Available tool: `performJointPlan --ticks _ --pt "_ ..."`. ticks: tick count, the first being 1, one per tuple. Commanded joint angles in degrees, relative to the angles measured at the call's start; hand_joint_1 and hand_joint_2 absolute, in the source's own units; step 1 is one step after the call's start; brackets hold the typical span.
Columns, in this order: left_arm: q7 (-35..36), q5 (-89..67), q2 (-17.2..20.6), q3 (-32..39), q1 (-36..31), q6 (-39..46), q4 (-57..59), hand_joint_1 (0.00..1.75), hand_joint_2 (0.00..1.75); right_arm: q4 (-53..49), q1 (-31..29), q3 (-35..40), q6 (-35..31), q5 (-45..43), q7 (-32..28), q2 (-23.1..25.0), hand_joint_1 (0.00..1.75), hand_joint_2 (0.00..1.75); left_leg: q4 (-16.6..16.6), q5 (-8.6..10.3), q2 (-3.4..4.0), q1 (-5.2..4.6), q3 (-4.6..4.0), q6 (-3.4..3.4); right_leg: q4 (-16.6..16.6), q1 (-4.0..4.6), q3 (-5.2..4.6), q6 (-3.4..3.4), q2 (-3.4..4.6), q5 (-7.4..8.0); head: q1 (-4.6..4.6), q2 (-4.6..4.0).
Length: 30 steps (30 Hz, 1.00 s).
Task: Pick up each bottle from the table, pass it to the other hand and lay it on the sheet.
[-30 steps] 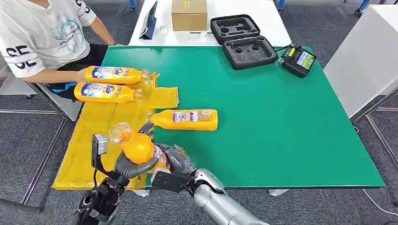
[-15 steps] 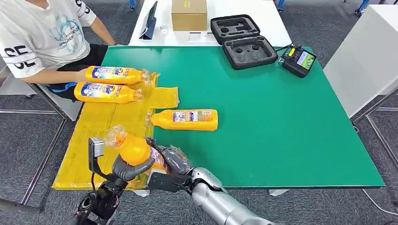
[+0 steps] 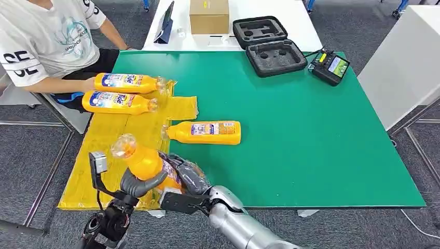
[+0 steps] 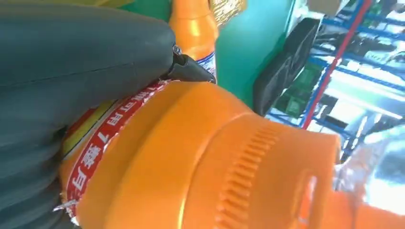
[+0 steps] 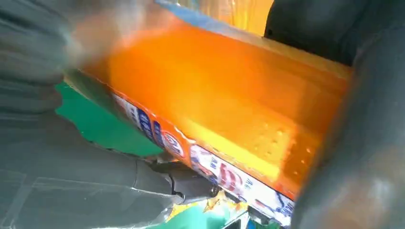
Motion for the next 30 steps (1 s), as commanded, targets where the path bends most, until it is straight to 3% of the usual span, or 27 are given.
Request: performJointPlan --ticks 1,5,10,12,15,17,22,26,27,28,29,30 --pt "-1.1 -0.7 -1.4 2.4 -1.2 1.5 0.6 1.75 1.75 1.0 -0.9 1.6 -1.4 -0.2 -1.0 -0.3 0.00 0.00 0.0 -0.12 -0.07 0.00 0.33 -0.01 0.0 -0.01 0.33 -0.01 0.00 -0.14 0.00 0.00" --pt "-5.0 -6.5 -1.4 4.4 -1.0 6.7 -1.2 1.75 1.75 -7.3 0.4 -0.3 -2.9 -2.3 -2.9 -1.8 0.00 0.00 0.0 -0.10 -0.09 0.00 0.25 -0.01 0.0 0.00 0.26 -0.01 -0.04 -0.13 0.00 0.00" --pt "-10.9 -16.9 -1.9 7.3 -1.5 15.3 -2.1 1.75 1.75 -25.8 5.1 -0.9 -0.7 -3.1 -2.3 -6.0 0.00 0.00 0.0 -0.01 -0.09 0.00 0.04 0.00 0.0 -0.01 0.07 0.00 -0.07 -0.04 0.02 0.00" --pt "-16.6 -29.0 -2.0 9.1 -2.2 26.5 -2.2 1.75 1.75 -35.6 8.4 -1.8 -4.9 -3.7 -4.6 -6.7 0.00 0.00 0.0 -0.05 -0.14 0.03 0.10 -0.01 0.0 0.03 0.14 0.00 -0.11 -0.09 0.00 0.00" --pt "-19.5 -36.5 -2.1 12.3 -3.2 34.1 -1.2 1.75 1.75 -46.1 11.2 0.1 -10.2 -2.5 -5.0 -7.3 0.00 0.00 0.0 -0.04 -0.22 0.02 0.03 0.00 0.0 0.02 0.07 0.00 -0.18 -0.10 0.00 0.00" --pt "-19.8 -42.9 -1.6 12.8 -3.9 39.1 -0.1 1.75 1.75 -49.3 11.7 1.8 -14.2 -1.5 -5.0 -7.6 0.00 0.00 0.0 -0.07 -0.14 0.01 0.06 0.00 0.1 0.01 0.07 0.00 -0.10 -0.11 -0.02 0.00" --pt "-18.7 -55.8 0.4 13.3 -7.1 45.5 6.4 1.75 1.75 -47.9 10.8 2.9 -16.4 -4.0 -5.0 -7.5 0.00 0.00 -0.1 -0.07 -0.20 0.00 0.27 -0.02 0.0 0.00 0.29 -0.03 -0.14 -0.14 -0.02 0.00" --pt "-14.9 -65.1 0.9 13.1 -9.1 44.1 9.1 1.75 1.75 -46.4 10.0 3.4 -16.5 -6.1 -5.0 -7.8 0.00 0.00 -0.1 -0.03 -0.16 0.00 0.23 -0.01 0.0 0.00 0.24 -0.03 -0.10 -0.09 0.02 0.00" --pt "-14.6 -65.6 0.8 12.9 -9.7 43.2 9.3 1.64 1.75 -45.0 9.6 3.1 -16.2 -5.8 -5.0 -7.6 0.00 1.75 -0.1 -0.01 -0.13 0.00 0.17 -0.01 0.0 0.00 0.18 -0.02 -0.09 -0.06 -0.02 0.00" --pt "-12.9 -70.4 1.2 11.5 -10.8 42.4 10.9 1.26 1.75 -43.9 9.4 2.5 -15.5 -5.4 -5.0 -6.9 0.00 1.75 -0.1 0.02 -0.15 0.00 0.12 -0.01 0.0 0.00 0.13 -0.02 -0.11 -0.04 0.00 0.00" --pt "-10.9 -75.3 1.5 9.9 -12.0 41.7 12.8 1.54 1.75 -42.9 9.1 2.4 -14.0 -5.8 -5.0 -6.6 0.00 1.75 -0.1 -0.02 -0.19 0.00 0.24 -0.02 -0.1 0.00 0.26 -0.02 -0.13 -0.09 0.00 0.00" --pt "-9.5 -77.5 1.6 9.1 -12.7 40.7 13.9 1.62 1.75 -42.8 9.0 2.6 -13.5 -5.8 -5.0 -6.5 0.00 1.75 -0.1 0.02 -0.20 0.00 0.15 -0.02 0.0 0.00 0.18 -0.02 -0.16 -0.06 0.00 0.00"
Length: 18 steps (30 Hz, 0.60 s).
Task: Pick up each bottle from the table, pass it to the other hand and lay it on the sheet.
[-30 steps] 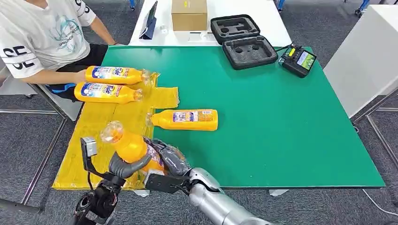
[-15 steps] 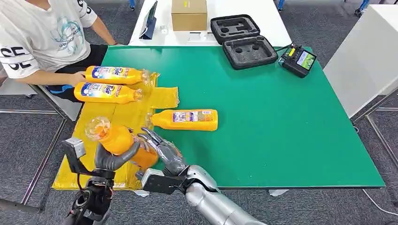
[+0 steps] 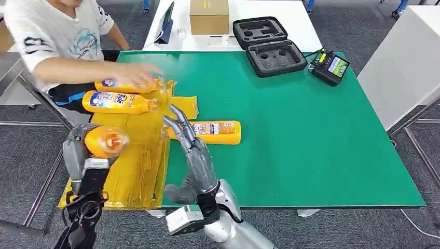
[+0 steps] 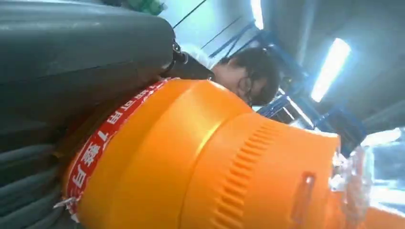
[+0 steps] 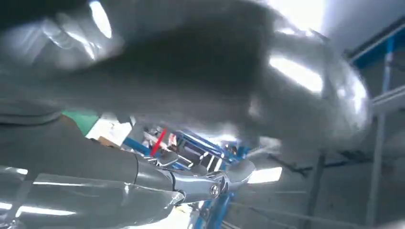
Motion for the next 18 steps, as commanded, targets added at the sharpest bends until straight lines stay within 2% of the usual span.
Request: performJointPlan --ticks 1,2,8,16,18 --pt "9.9 -20.0 1.9 -4.7 -9.9 -6.5 15.3 1.71 1.75 3.0 -2.1 1.8 3.7 -0.8 0.0 -1.3 0.00 1.75 -0.1 0.00 -0.18 0.01 0.16 -0.02 0.0 0.01 0.20 -0.01 -0.14 -0.06 0.00 0.00" --pt "12.4 -22.9 2.3 -6.2 -11.2 -9.2 18.0 1.73 1.75 3.4 -2.2 2.3 4.6 -0.8 0.0 -1.2 0.00 1.75 -0.1 -0.01 -0.34 0.00 0.26 -0.03 0.0 -0.01 0.33 -0.02 -0.29 -0.13 0.00 0.00" --pt "16.4 -30.9 2.7 -10.8 -16.7 -15.9 30.2 1.75 1.75 6.3 -2.8 2.4 7.6 0.3 0.0 0.4 0.00 1.75 -0.1 -0.03 -0.20 -0.01 0.31 -0.03 0.0 -0.02 0.35 -0.01 -0.16 -0.10 -0.02 0.00" --pt "16.5 -31.2 2.8 -10.7 -16.7 -16.4 30.4 1.75 1.75 6.1 -2.7 2.1 7.9 0.5 0.0 0.3 0.00 1.75 0.0 -0.04 -0.06 0.01 0.17 -0.02 0.0 0.01 0.20 0.00 -0.04 -0.06 0.00 0.00" --pt "18.0 -32.4 3.1 -11.2 -17.1 -21.9 32.1 1.75 1.75 6.2 -2.3 1.5 8.7 1.1 0.0 0.3 0.00 1.75 0.0 -0.06 -0.07 0.02 0.21 -0.03 0.0 0.01 0.24 -0.01 -0.03 -0.07 0.00 0.00"
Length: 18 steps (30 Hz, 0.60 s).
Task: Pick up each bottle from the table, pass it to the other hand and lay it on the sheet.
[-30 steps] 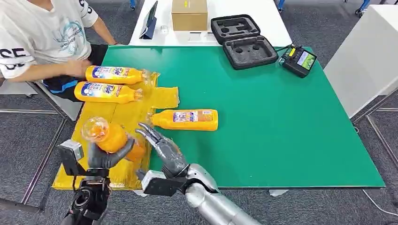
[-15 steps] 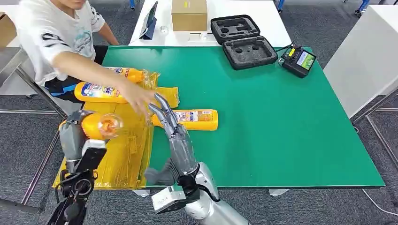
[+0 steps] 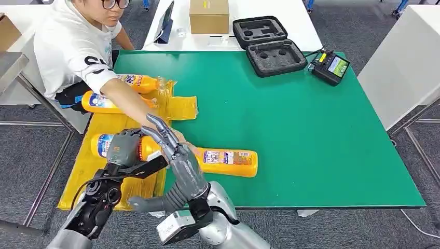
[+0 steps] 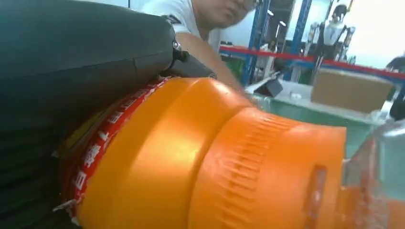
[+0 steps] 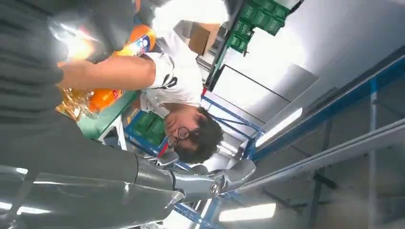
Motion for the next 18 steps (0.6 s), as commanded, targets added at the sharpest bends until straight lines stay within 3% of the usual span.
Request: performJointPlan --ticks 1,7,18 --pt "2.6 -3.5 2.1 -4.1 -5.1 -8.0 11.0 1.75 1.75 4.3 -1.7 -0.1 1.2 0.6 0.0 -0.6 0.00 1.75 0.0 -0.04 -0.06 0.01 0.18 -0.01 0.0 0.01 0.19 -0.01 -0.03 -0.05 0.00 0.00" --pt "2.9 -4.0 1.5 -3.8 -7.7 -12.5 15.0 1.75 1.75 4.1 -1.4 -2.1 2.1 0.7 0.0 -0.2 0.00 1.75 -0.1 -0.01 -0.12 -0.01 0.16 -0.01 0.0 -0.02 0.18 -0.01 -0.08 -0.05 0.00 0.00" --pt "7.8 -8.4 3.8 -5.2 -12.2 -20.1 22.0 1.75 1.75 4.6 -0.7 -3.1 2.7 -0.6 0.0 0.2 0.00 1.75 -0.1 -0.04 -0.01 0.00 0.40 -0.05 -0.1 -0.01 0.37 -0.03 0.03 -0.07 0.00 0.00"
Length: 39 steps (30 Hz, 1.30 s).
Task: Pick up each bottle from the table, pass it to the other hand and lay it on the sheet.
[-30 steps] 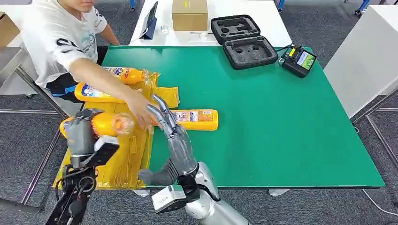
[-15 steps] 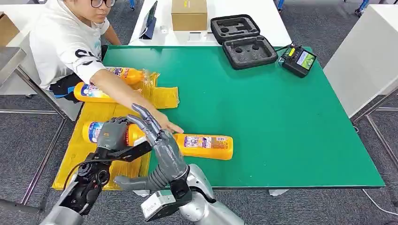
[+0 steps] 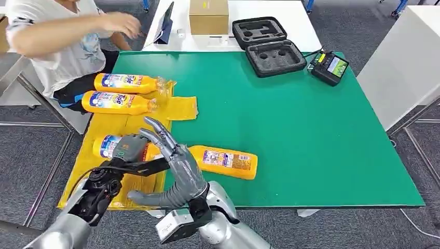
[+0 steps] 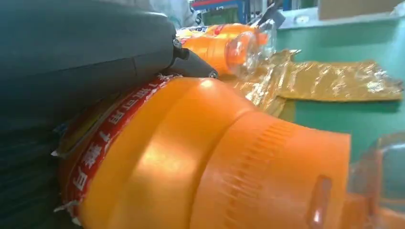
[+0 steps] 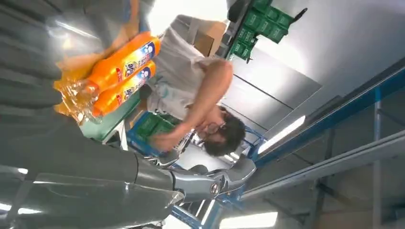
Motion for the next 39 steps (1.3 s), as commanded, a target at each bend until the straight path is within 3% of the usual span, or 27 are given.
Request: performJointPlan --ticks 1,11,22,25,26,27,28,29,36,37,39 --pt "3.6 -2.6 2.2 -2.5 -4.7 -4.3 11.6 1.75 1.75 3.6 -0.8 -2.0 0.5 -1.3 0.0 -0.1 0.00 1.75 -0.1 -0.04 -0.01 -0.02 0.22 -0.01 -0.1 -0.02 0.20 -0.01 0.03 -0.05 0.00 0.00" --pt "15.6 -9.7 2.5 -1.3 -7.4 -2.6 14.0 1.75 1.75 3.5 -0.1 -2.9 0.9 -0.8 0.0 0.2 0.00 1.75 -0.1 -0.05 0.03 0.00 0.45 -0.03 -0.1 -0.01 0.41 -0.04 0.10 -0.03 0.02 0.00" --pt "15.7 -9.2 2.2 1.2 -8.3 -6.2 18.2 1.75 1.75 3.9 -0.2 -3.3 1.5 -0.6 0.0 0.5 0.00 1.75 -0.1 0.04 0.07 0.03 0.46 -0.10 0.0 0.04 0.40 -0.17 0.12 0.10 0.00 0.00" --pt "14.0 -8.7 2.4 1.6 -8.8 -8.5 19.7 1.54 1.75 4.0 -0.3 -3.3 1.5 -0.8 0.0 0.5 0.00 1.75 -0.1 0.05 0.09 0.04 0.57 -0.13 -0.1 0.06 0.50 -0.19 0.16 0.11 0.00 0.00" --pt "14.0 -8.9 2.4 1.5 -8.8 -8.5 19.9 1.54 1.75 4.1 -0.4 -3.3 1.5 -0.9 0.0 0.5 0.00 1.75 -0.1 0.05 0.11 0.04 0.56 -0.13 -0.1 0.07 0.49 -0.20 0.15 0.11 0.00 0.00" --pt "13.7 -9.1 2.4 1.5 -8.8 -8.6 20.0 1.31 1.75 4.6 -0.5 -3.5 1.3 -0.8 0.1 0.6 0.00 1.75 -0.1 0.05 0.10 0.05 0.61 -0.13 -0.1 0.07 0.54 -0.20 0.14 0.11 0.00 0.00" --pt "13.5 -9.0 2.5 1.6 -8.8 -8.7 20.2 0.47 1.75 4.9 -0.5 -3.7 1.4 -1.0 0.2 0.7 0.00 1.75 -0.1 0.05 0.09 0.07 0.60 -0.13 0.0 0.09 0.54 -0.20 0.13 0.11 0.00 0.00" --pt "13.1 -8.9 2.5 1.8 -8.8 -8.9 20.2 0.00 1.75 5.3 -0.6 -4.0 1.4 -1.2 0.2 0.9 0.00 1.75 -0.2 0.05 0.12 0.05 0.69 -0.14 -0.1 0.07 0.61 -0.20 0.19 0.12 0.00 0.00" --pt "6.3 -2.8 1.5 4.7 -9.7 -14.8 20.8 0.00 1.75 6.1 -0.3 -4.4 1.3 -1.4 0.1 0.7 0.00 1.75 -0.2 0.06 0.07 0.06 0.70 -0.12 -0.1 0.08 0.64 -0.19 0.12 0.12 0.00 0.00" --pt "5.8 -2.0 1.4 4.9 -9.8 -15.7 21.1 0.00 0.00 6.4 -0.3 -4.4 1.1 -1.3 0.1 0.7 0.00 1.75 -0.1 0.05 0.07 0.07 0.70 -0.12 -0.1 0.08 0.64 -0.19 0.12 0.11 0.00 0.00" --pt "4.9 -0.3 1.2 5.9 -10.1 -17.0 21.5 0.00 0.00 6.7 -0.3 -4.4 0.9 -1.3 0.1 0.6 0.00 1.75 -0.2 0.06 0.04 0.05 0.75 -0.12 -0.1 0.06 0.70 -0.18 0.10 0.10 0.00 0.00"
